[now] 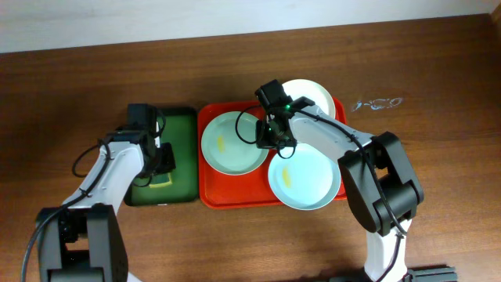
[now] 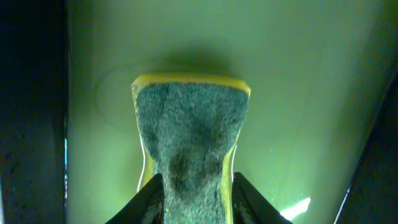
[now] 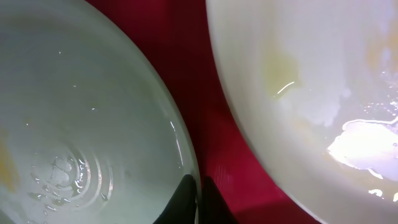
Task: Clean dirty plates on tray and stack at the side
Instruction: 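Grasp the green-yellow sponge with the left gripper and lift it, then scrub the left light-green plate with the held sponge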
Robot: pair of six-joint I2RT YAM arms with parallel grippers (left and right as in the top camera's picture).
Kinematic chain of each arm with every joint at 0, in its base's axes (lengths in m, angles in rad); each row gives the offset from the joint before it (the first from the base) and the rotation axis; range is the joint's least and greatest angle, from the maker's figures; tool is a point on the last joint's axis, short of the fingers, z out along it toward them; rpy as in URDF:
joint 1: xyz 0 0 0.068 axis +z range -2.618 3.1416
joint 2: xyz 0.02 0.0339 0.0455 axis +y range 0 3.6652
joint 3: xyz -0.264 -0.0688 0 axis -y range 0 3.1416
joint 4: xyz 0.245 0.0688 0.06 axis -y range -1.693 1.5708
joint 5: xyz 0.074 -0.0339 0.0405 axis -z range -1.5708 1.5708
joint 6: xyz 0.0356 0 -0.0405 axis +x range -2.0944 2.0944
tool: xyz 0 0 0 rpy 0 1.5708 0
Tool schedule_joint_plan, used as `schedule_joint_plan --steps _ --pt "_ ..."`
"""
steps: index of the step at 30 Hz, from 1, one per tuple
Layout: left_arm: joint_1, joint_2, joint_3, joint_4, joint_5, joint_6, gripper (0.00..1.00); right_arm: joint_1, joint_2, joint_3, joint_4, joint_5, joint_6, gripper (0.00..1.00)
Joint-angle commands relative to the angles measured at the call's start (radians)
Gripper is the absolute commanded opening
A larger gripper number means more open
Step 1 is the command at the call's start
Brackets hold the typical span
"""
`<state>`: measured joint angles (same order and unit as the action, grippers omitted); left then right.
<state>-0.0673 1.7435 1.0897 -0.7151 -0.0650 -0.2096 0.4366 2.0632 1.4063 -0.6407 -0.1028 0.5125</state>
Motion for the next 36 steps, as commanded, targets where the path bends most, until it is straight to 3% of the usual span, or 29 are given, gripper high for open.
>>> schedule_joint_plan --steps 1,10,14,17,18,24,30,36 --pt "-0.002 0.014 -0.008 0.019 -0.024 0.001 0.33 0.008 0.012 -0.005 -0.002 0.000 -0.006 0.04" --pt "-0.002 0.071 -0.008 0.035 -0.049 0.003 0.39 0.008 0.012 -0.006 -0.002 0.003 -0.006 0.05" --pt "-0.002 0.080 -0.008 0.035 -0.048 0.007 0.27 0.008 0.012 -0.006 -0.002 0.003 -0.006 0.04" --pt "-0.002 0.080 -0.008 0.035 -0.048 0.006 0.11 0.008 0.012 -0.005 -0.002 0.003 -0.006 0.04" --pt "-0.002 0.080 -0.008 0.035 -0.044 0.007 0.00 0.008 0.012 -0.006 -0.004 0.003 -0.006 0.04" --pt "-0.002 0.028 0.094 -0.028 -0.022 0.051 0.00 0.008 0.012 -0.006 -0.014 0.002 -0.006 0.04" --pt "-0.002 -0.057 0.411 -0.219 -0.021 0.156 0.00 0.007 0.011 -0.005 -0.026 -0.054 -0.037 0.04" --pt "-0.005 -0.057 0.447 -0.226 0.051 0.207 0.00 -0.013 0.011 0.002 -0.070 -0.117 -0.036 0.04"
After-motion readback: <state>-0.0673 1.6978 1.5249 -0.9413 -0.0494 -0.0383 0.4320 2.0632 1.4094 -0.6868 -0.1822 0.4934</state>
